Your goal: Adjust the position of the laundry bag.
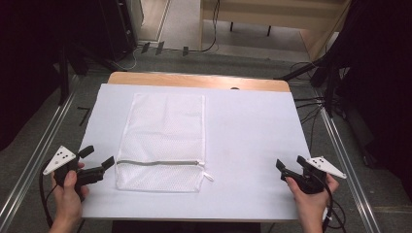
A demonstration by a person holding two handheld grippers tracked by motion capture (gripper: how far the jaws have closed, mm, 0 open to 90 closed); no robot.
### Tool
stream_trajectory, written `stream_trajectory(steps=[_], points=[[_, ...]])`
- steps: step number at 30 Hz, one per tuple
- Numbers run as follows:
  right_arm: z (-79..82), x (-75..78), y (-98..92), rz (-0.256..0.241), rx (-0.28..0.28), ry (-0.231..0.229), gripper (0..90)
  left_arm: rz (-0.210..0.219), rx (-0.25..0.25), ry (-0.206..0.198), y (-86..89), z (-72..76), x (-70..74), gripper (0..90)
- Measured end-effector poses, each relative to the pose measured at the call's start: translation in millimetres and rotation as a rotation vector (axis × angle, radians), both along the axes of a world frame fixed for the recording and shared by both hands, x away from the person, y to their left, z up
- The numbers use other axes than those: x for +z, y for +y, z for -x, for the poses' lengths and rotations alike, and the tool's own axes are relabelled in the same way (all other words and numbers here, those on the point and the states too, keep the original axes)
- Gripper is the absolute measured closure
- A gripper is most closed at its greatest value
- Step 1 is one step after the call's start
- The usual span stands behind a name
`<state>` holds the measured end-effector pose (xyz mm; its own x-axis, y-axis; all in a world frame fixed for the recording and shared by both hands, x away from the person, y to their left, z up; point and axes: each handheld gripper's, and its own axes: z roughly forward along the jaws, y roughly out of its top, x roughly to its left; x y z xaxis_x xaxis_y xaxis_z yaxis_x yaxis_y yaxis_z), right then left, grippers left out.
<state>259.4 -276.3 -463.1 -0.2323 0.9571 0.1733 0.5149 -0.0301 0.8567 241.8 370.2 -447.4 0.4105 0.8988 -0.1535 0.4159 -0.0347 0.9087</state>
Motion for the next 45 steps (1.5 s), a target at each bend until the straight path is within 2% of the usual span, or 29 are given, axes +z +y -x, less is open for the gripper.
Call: stream_trajectory(steps=[3, 4, 5, 6, 7, 8, 9, 12, 13, 14, 18, 19, 22, 25, 26, 27, 29, 31, 32, 37, 38, 41, 43, 44, 45], points=[[-0.9, 5.1, 12.9, 0.006, 0.018, -0.011, 18.9, -0.009, 0.001, 0.002, -0.8, 1.0, -0.6, 6.9], [-2.9, 10.6, 33.3, 0.022, 0.054, -0.023, 21.1, -0.014, 0.008, 0.002, -1.4, 2.1, -0.9, 7.0], [-2.9, 10.6, 33.3, 0.022, 0.054, -0.023, 21.1, -0.014, 0.008, 0.002, -1.4, 2.1, -0.9, 7.0], [-6.3, 14.5, 50.3, 0.034, 0.082, -0.031, 24.0, -0.019, 0.007, 0.0, -0.9, 3.7, -1.1, 6.9], [-8.8, 16.6, 59.2, 0.024, 0.105, -0.036, 25.6, -0.019, 0.007, 0.0, -0.9, 3.7, -1.1, 6.9], [-8.8, 16.6, 59.2, 0.024, 0.105, -0.036, 25.6, -0.014, 0.008, 0.001, -0.7, 4.6, -0.9, 6.9], [-15.6, 19.4, 79.3, 0.017, 0.147, -0.043, 31.3, -0.01, 0.011, -0.004, -0.2, 5.5, -0.7, 7.0], [-25.7, 19.2, 103.9, 0.027, 0.186, -0.034, 35.7, -0.002, 0.014, -0.006, 2.4, 6.6, 0.0, 7.0], [-25.7, 19.2, 103.9, 0.027, 0.186, -0.034, 35.7, -0.002, 0.014, -0.006, 2.4, 6.6, 0.0, 7.0], [-33.8, 18.0, 124.1, 0.051, 0.21, -0.027, 38.9, 0.004, 0.013, -0.005, 3.0, 6.4, -0.4, 7.0], [-49.0, 17.3, 157.9, 0.032, 0.251, -0.013, 47.5, 0.0, 0.011, -0.003, 1.6, 6.0, -0.9, 7.0], [-49.0, 17.3, 157.9, 0.032, 0.251, -0.013, 47.5, -0.004, 0.01, -0.004, 0.8, 6.2, -0.7, 7.0], [-62.3, 17.0, 190.2, 0.042, 0.286, 0.019, 53.0, -0.021, -0.002, -0.007, -2.6, 7.1, -0.3, 7.0], [-72.2, 15.9, 211.4, 0.053, 0.311, 0.06, 57.8, -0.026, -0.007, -0.01, -4.0, 7.4, -0.1, 7.0], [-72.2, 15.9, 211.4, 0.053, 0.311, 0.06, 57.8, -0.027, -0.01, -0.009, -4.5, 7.4, 0.0, 7.0], [-75.8, 15.2, 216.9, 0.05, 0.321, 0.079, 59.0, -0.026, -0.009, -0.01, -5.0, 7.5, 0.0, 7.0], [-86.0, 10.9, 229.5, 0.052, 0.303, 0.129, 61.1, -0.026, -0.011, -0.009, -4.9, 7.3, -0.2, 7.0], [-88.4, 9.5, 231.4, 0.054, 0.297, 0.139, 61.0, -0.026, -0.011, -0.007, -4.4, 7.2, -0.5, 7.0], [-94.3, 5.3, 236.7, 0.07, 0.27, 0.162, 60.6, -0.025, -0.013, -0.007, -3.8, 7.2, -0.4, 7.0], [-104.0, -0.5, 240.6, 0.068, 0.227, 0.185, 56.8, -0.021, -0.014, -0.009, -3.3, 7.1, -0.4, 7.0], [-108.3, -2.4, 241.3, 0.048, 0.199, 0.195, 55.6, -0.021, -0.015, -0.009, -3.5, 7.2, -0.4, 7.0], [-111.4, -5.7, 244.6, 0.037, 0.198, 0.213, 55.7, -0.023, -0.017, -0.009, -4.1, 6.9, -0.5, 7.0], [-111.2, -10.0, 251.6, 0.057, 0.205, 0.224, 58.0, -0.025, -0.019, -0.007, -5.0, 6.8, -0.5, 7.0], [-109.0, -12.8, 257.3, 0.089, 0.192, 0.212, 62.7, -0.026, -0.018, -0.007, -5.3, 6.8, -0.6, 7.0], [-109.0, -12.8, 257.3, 0.089, 0.192, 0.212, 62.7, -0.028, -0.019, -0.007, -5.6, 6.7, -0.7, 7.0]])
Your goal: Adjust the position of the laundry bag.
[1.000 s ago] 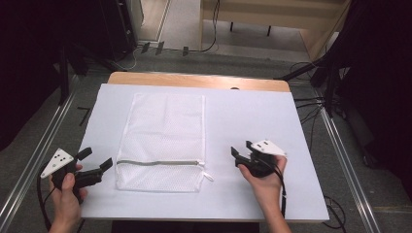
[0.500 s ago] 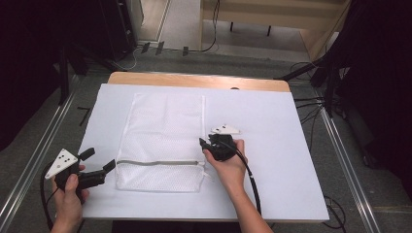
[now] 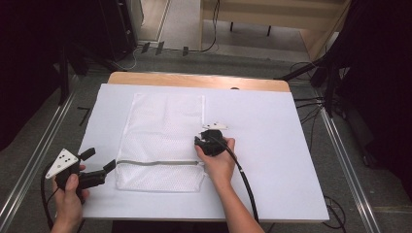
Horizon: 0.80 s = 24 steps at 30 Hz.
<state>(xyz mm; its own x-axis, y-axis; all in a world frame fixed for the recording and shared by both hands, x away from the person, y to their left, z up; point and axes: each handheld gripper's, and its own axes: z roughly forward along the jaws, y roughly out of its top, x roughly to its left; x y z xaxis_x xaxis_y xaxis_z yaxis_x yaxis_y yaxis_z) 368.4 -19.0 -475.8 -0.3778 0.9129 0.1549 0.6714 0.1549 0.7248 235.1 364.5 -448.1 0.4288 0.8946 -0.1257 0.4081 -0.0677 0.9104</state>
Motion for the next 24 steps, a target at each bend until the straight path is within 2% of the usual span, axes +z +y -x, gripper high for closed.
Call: stream_trajectory(steps=[1, 3, 5, 12, 17, 20, 24], points=[[0.7, 0.3, 2.7, 0.043, -0.035, -0.011, 73.3, 0.0, -0.003, 0.001, -0.3, 0.0, 0.0, 7.0], [-0.1, 0.5, 1.0, 0.055, -0.04, -0.014, 82.3, 0.001, -0.002, 0.001, -0.8, 0.0, -0.1, 7.0], [-0.8, 1.6, -1.5, 0.044, -0.016, -0.003, 90.0, 0.001, -0.003, 0.001, -1.0, -0.1, -0.1, 7.0], [1.7, 4.3, -6.7, 0.05, 0.005, 0.003, 90.0, -0.003, -0.006, 0.004, -1.4, -0.2, -0.7, 7.2], [8.7, 13.0, -15.8, 0.055, 0.021, -0.038, 90.0, -0.005, -0.007, 0.003, -1.4, 0.7, -0.2, 7.2], [10.6, 15.4, -26.1, 0.074, 0.014, -0.046, 90.0, -0.003, -0.006, 0.003, -1.5, 0.7, -0.4, 7.2], [10.9, 15.1, -46.6, 0.075, -0.002, -0.039, 90.0, -0.007, -0.007, 0.002, -2.5, 0.8, -0.3, 7.2]])
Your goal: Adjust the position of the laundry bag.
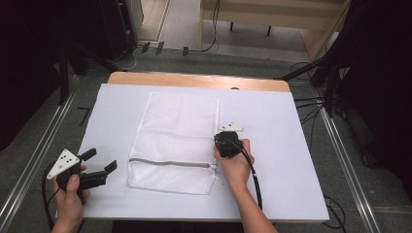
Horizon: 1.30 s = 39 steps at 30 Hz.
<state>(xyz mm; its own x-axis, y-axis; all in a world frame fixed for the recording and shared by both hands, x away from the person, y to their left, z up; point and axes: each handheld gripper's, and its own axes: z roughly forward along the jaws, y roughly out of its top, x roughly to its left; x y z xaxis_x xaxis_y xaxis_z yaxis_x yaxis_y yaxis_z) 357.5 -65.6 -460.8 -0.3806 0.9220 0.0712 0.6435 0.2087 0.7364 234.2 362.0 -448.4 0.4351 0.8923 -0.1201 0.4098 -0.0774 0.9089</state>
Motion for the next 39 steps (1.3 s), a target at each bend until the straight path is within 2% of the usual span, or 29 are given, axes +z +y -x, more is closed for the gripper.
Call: stream_trajectory(steps=[2, 3, 4, 7, 12, 16, 17, 19, 20, 21, 22, 23, 24, 25, 27, 28, 29, 30, 31, 32, 33, 34, 35, 36, 38, 39], points=[[0.4, -0.2, -5.4, -0.002, -0.005, 0.004, 90.0, 0.0, -0.002, 0.001, -0.2, 0.1, 0.0, 7.2], [0.8, -0.7, -15.1, -0.001, -0.012, 0.007, 90.0, 0.0, -0.002, 0.002, -0.8, -0.2, -0.4, 7.2], [0.8, -0.7, -15.1, -0.001, -0.012, 0.007, 90.0, 0.0, -0.002, 0.002, -0.8, -0.2, -0.4, 7.2], [1.0, 0.8, -32.5, 0.014, -0.026, 0.003, 90.0, -0.001, -0.006, 0.004, -1.8, -0.2, -0.8, 7.2], [-1.8, 2.4, -48.7, 0.021, -0.049, 0.002, 90.0, -0.003, -0.007, 0.002, -2.3, 0.4, -1.0, 7.2], [-8.0, 2.7, -59.0, 0.037, -0.063, -0.018, 90.0, -0.007, -0.01, 0.003, -1.9, 1.8, -0.8, 7.2], [-11.8, 0.8, -62.7, 0.055, -0.061, -0.041, 90.0, -0.001, -0.008, 0.001, -1.6, 2.2, -1.0, 7.2], [-12.5, 0.4, -63.6, 0.061, -0.069, -0.051, 90.0, 0.0, -0.007, 0.001, -1.5, 2.3, -1.1, 7.2], [-11.8, 2.0, -68.6, 0.034, -0.09, -0.067, 77.7, 0.002, -0.006, 0.001, -1.5, 2.4, -1.2, 7.2], [-11.8, 2.0, -68.6, 0.034, -0.09, -0.067, 77.7, 0.002, -0.005, 0.002, -1.6, 2.5, -1.3, 7.2], [-7.0, 5.0, -74.8, -0.021, -0.087, -0.071, 68.4, 0.001, -0.005, 0.005, -2.2, 2.8, -1.3, 7.2], [-3.7, 5.8, -77.2, -0.035, -0.078, -0.067, 66.3, 0.006, -0.004, 0.006, -2.7, 3.3, -1.2, 7.1], [-3.7, 5.8, -77.2, -0.035, -0.078, -0.067, 66.3, 0.006, -0.004, 0.006, -2.7, 3.3, -1.2, 7.2], [7.9, 6.7, -83.5, -0.04, -0.057, -0.074, 59.2, 0.003, -0.009, 0.002, -4.2, 4.6, -0.7, 7.2], [22.6, 7.2, -92.5, -0.049, -0.05, -0.079, 53.9, 0.009, -0.014, -0.002, -7.5, 6.3, 0.5, 7.2], [22.6, 7.2, -92.5, -0.049, -0.05, -0.079, 53.9, 0.009, -0.014, -0.002, -7.5, 6.3, 0.5, 7.2], [42.2, 6.3, -105.7, -0.105, -0.039, -0.082, 49.3, 0.014, -0.019, -0.007, -10.5, 7.2, 1.2, 7.2], [42.2, 6.3, -105.7, -0.105, -0.039, -0.082, 49.3, 0.011, -0.022, -0.008, -12.6, 7.9, 1.8, 7.2], [59.7, 3.4, -114.8, -0.127, -0.034, -0.082, 47.8, 0.01, -0.031, -0.012, -16.5, 8.5, 2.6, 7.2], [59.7, 3.4, -114.8, -0.127, -0.034, -0.082, 47.8, 0.011, -0.037, -0.012, -19.0, 9.1, 3.2, 7.2], [71.5, 1.2, -119.9, -0.154, -0.018, -0.069, 46.8, 0.01, -0.043, -0.012, -23.2, 10.0, 3.9, 7.2], [71.5, 1.2, -119.9, -0.154, -0.018, -0.069, 46.8, 0.004, -0.05, -0.014, -27.9, 10.7, 4.6, 7.2], [83.3, 0.8, -121.8, -0.174, -0.009, -0.06, 47.7, -0.012, -0.059, -0.009, -37.6, 11.7, 5.4, 7.2], [83.3, 0.8, -121.8, -0.174, -0.009, -0.06, 47.7, -0.012, -0.059, -0.009, -37.6, 11.7, 5.4, 7.2], [93.5, 1.2, -120.3, -0.173, -0.001, -0.063, 48.3, -0.005, -0.048, -0.006, -47.2, 12.8, 7.0, 7.7], [98.2, 0.2, -119.6, -0.199, 0.011, -0.063, 48.9, 0.002, -0.045, -0.004, -52.8, 12.9, 8.6, 7.7]])
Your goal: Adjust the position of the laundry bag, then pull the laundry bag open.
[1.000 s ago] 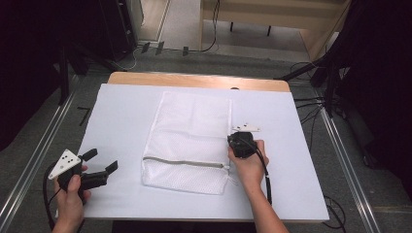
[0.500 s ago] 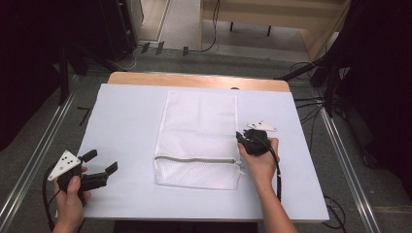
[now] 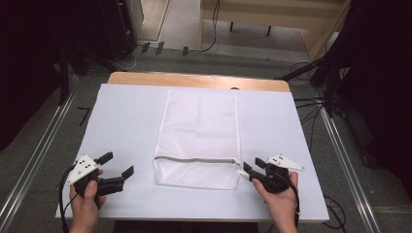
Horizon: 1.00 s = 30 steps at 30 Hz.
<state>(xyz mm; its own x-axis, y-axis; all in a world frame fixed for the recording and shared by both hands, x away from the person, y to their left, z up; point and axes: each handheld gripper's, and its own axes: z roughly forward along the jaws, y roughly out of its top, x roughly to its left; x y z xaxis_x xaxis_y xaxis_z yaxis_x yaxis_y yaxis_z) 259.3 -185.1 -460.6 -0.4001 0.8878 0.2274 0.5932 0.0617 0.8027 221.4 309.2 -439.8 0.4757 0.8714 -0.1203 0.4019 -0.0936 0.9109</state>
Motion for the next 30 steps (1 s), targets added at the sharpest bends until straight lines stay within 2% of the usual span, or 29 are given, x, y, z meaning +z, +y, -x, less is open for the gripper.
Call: stream_trajectory(steps=[3, 4, 6, 7, 9, 10, 11, 12, 15, 17, 19, 20, 21, 23, 24, 25, 26, 28, 29, 30], points=[[1.4, -2.7, 0.6, -0.001, 0.007, -0.008, 49.7, 0.019, -0.018, 0.005, -13.3, -1.3, 3.6, 7.7], [0.9, -4.7, 0.9, 0.001, 0.012, -0.013, 49.9, 0.035, -0.036, 0.02, -21.0, -3.3, 4.7, 7.7], [-3.2, -11.5, 1.2, -0.009, 0.027, 0.02, 53.1, 0.053, -0.065, 0.031, -30.1, -5.7, 5.2, 7.7], [-3.2, -11.5, 1.2, -0.009, 0.027, 0.02, 53.1, 0.055, -0.075, 0.039, -36.2, -6.8, 5.4, 7.7], [-5.5, -14.6, 1.3, -0.003, 0.032, 0.019, 54.7, 0.026, -0.098, 0.049, -49.8, -9.5, 5.6, 7.7], [-7.6, -16.5, 1.2, -0.007, 0.05, 0.033, 55.5, 0.009, -0.095, 0.063, -59.1, -11.7, 6.0, 9.1], [-9.3, -18.3, 1.3, -0.006, 0.048, 0.043, 55.6, 0.005, -0.088, 0.076, -67.1, -14.5, 6.3, 16.0], [-10.6, -19.8, 0.9, 0.001, 0.048, 0.046, 55.8, 0.01, -0.106, 0.091, -74.3, -17.6, 6.6, 17.3], [-13.4, -23.0, 2.2, -0.019, 0.079, 0.062, 57.7, 0.024, -0.156, 0.125, -93.0, -26.3, 6.1, 17.3], [-14.2, -24.6, 5.0, -0.002, 0.095, 0.064, 55.4, 0.037, -0.233, 0.128, -107.8, -31.6, 5.0, 16.8], [-15.8, -25.8, 7.3, -0.008, 0.097, 0.079, 54.1, 0.033, -0.256, 0.139, -126.5, -37.5, 3.4, 17.0], [-16.6, -26.5, 9.0, -0.009, 0.098, 0.074, 53.4, 0.031, -0.255, 0.155, -134.9, -40.1, 2.8, 23.7], [-16.6, -26.5, 9.0, -0.009, 0.098, 0.074, 53.4, 0.02, -0.251, 0.163, -141.4, -42.2, 2.1, 23.7], [-18.0, -26.9, 13.2, 0.007, 0.101, 0.071, 50.6, -0.01, -0.249, 0.176, -158.5, -46.6, 0.3, 40.9], [-18.9, -26.8, 14.0, 0.015, 0.106, 0.067, 49.7, -0.031, -0.259, 0.183, -173.8, -51.0, -1.2, 46.1], [-18.9, -26.8, 14.0, 0.015, 0.106, 0.067, 49.7, -0.031, -0.259, 0.183, -173.8, -51.0, -1.2, 49.7], [-20.0, -26.8, 14.8, 0.018, 0.109, 0.066, 49.6, -0.03, -0.26, 0.189, -182.8, -54.0, -1.9, 49.7], [-21.8, -26.8, 16.1, 0.019, 0.115, 0.069, 49.4, -0.017, -0.273, 0.207, -195.1, -59.5, -2.8, 59.4], [-22.6, -26.7, 18.5, 0.035, 0.125, 0.061, 49.4, -0.014, -0.293, 0.22, -210.6, -65.5, -4.6, 69.3], [-22.6, -26.7, 18.5, 0.035, 0.125, 0.061, 49.4, -0.014, -0.293, 0.22, -210.6, -65.5, -4.6, 71.8]])
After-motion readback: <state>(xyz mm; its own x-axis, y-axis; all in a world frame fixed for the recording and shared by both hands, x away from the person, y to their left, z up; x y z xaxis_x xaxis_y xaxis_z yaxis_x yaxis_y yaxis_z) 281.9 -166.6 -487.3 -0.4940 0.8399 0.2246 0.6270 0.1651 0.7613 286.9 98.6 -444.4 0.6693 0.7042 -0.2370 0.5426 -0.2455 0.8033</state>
